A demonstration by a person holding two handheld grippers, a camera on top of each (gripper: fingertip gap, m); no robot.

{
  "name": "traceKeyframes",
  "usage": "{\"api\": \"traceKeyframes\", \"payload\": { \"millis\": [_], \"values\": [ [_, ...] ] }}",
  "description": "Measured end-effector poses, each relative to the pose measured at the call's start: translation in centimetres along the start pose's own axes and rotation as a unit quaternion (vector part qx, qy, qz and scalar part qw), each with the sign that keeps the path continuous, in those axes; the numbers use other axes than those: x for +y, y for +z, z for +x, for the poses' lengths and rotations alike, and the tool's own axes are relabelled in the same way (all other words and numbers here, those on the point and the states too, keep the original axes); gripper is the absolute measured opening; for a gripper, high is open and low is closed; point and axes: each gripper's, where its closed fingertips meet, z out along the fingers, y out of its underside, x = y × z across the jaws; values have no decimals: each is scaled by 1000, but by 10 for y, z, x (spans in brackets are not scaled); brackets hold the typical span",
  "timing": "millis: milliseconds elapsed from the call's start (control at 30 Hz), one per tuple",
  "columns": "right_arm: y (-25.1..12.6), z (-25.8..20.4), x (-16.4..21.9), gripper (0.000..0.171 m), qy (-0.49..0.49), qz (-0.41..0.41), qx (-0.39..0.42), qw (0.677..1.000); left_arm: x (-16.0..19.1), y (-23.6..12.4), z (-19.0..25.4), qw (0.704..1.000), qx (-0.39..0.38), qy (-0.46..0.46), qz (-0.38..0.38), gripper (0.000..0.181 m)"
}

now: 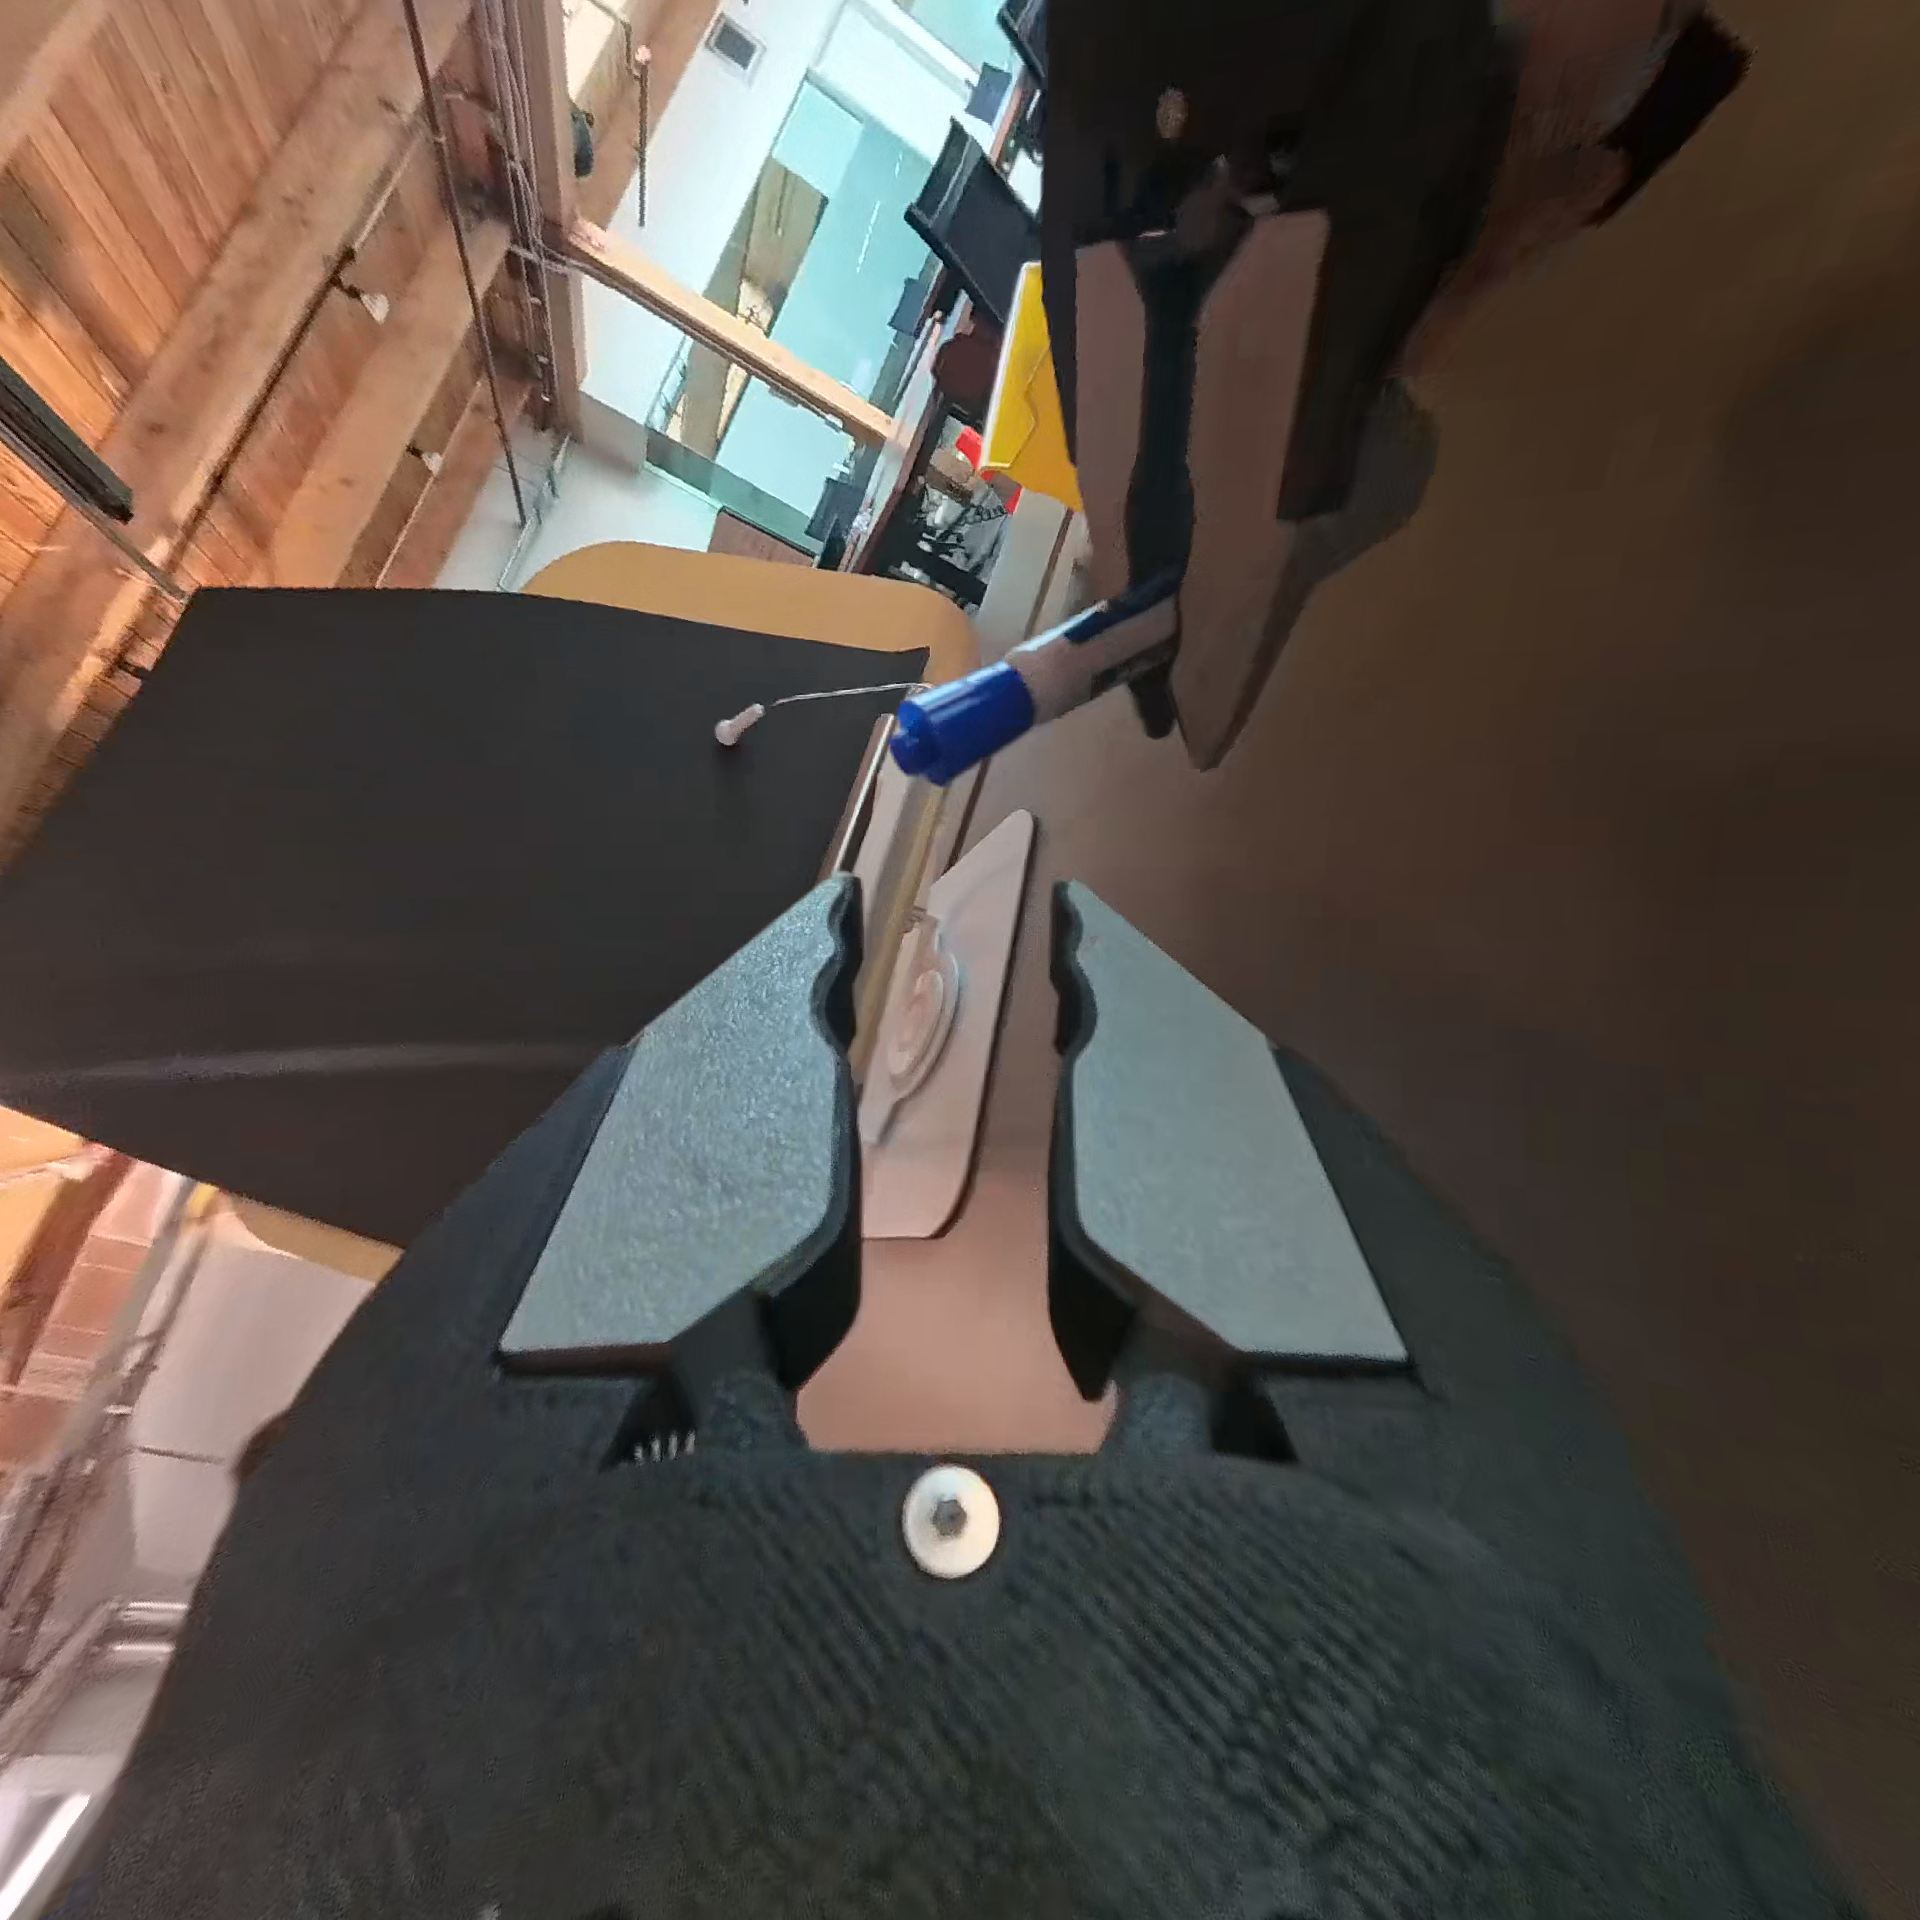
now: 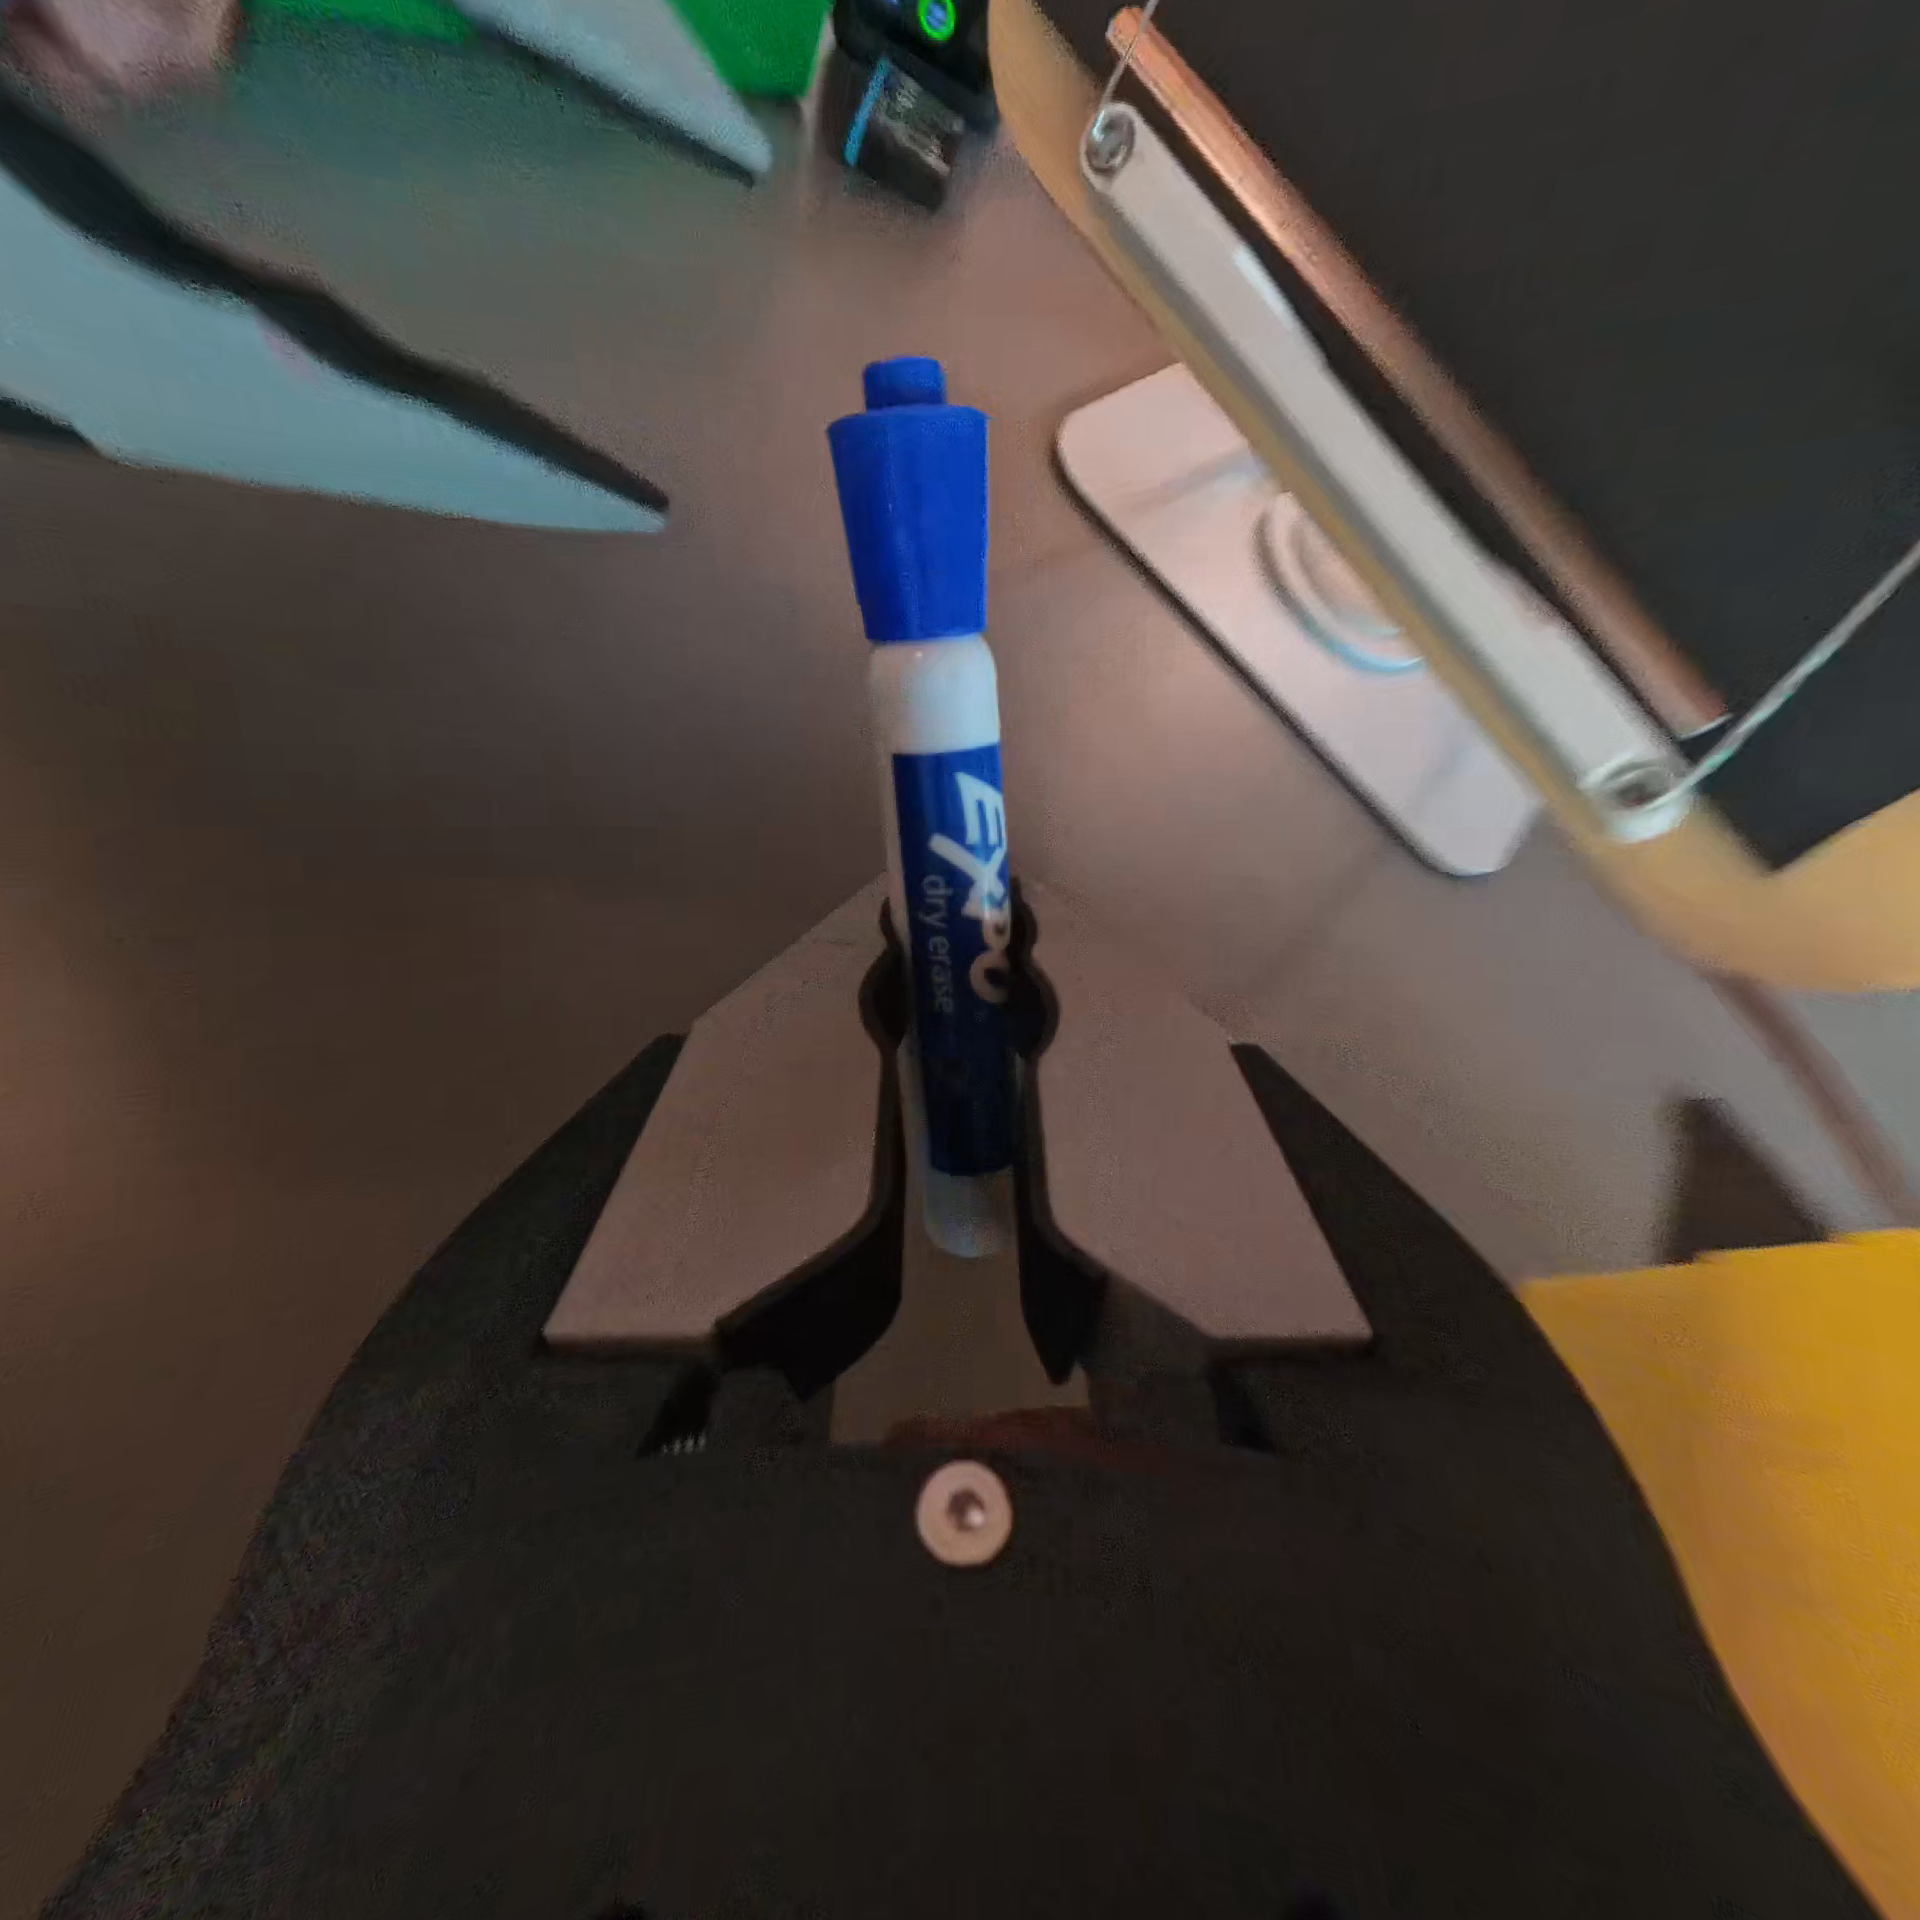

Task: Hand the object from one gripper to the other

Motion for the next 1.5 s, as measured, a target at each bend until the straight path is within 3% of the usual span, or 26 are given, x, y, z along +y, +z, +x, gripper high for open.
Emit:
{"api": "traceKeyframes", "payload": {
  "millis": [33, 133, 400, 700, 900, 1067, 1167, 1267, 1433, 1500],
  "values": [
    [-1, -6, -2, 15, 47, 8, -42, 998, 0, 0, 0, 1000, -7, 19, -1, 33],
    [-9, -22, -8, 15, 142, 26, -150, 978, -1, 1, 0, 994, -34, 106, -18, 41],
    [-28, -81, 2, 15, 234, -38, -376, 896, -9, 6, 32, 965, -37, 259, 5, 52],
    [-27, -99, 3, 14, 259, -64, -416, 869, -23, 6, 45, 956, -44, 287, 34, 46],
    [-31, -98, -4, 13, 291, -49, -439, 848, -32, 5, 53, 947, -46, 312, 56, 32],
    [-40, -109, -9, 16, 253, -37, -467, 846, -35, 3, 49, 950, -47, 304, 57, 20],
    [-45, -108, -19, 28, 211, -4, -464, 860, -37, 2, 43, 960, -38, 271, 54, 18],
    [-56, -86, -45, 51, 167, 93, -414, 890, -34, 0, 29, 986, -18, 153, 64, 16],
    [-94, -32, -88, 55, 134, 294, -294, 900, -22, -6, 1, 996, -10, -31, 80, 16],
    [-105, -18, -93, 54, 122, 335, -248, 901, -23, -5, -4, 980, 29, -176, 84, 16]
  ]
}}
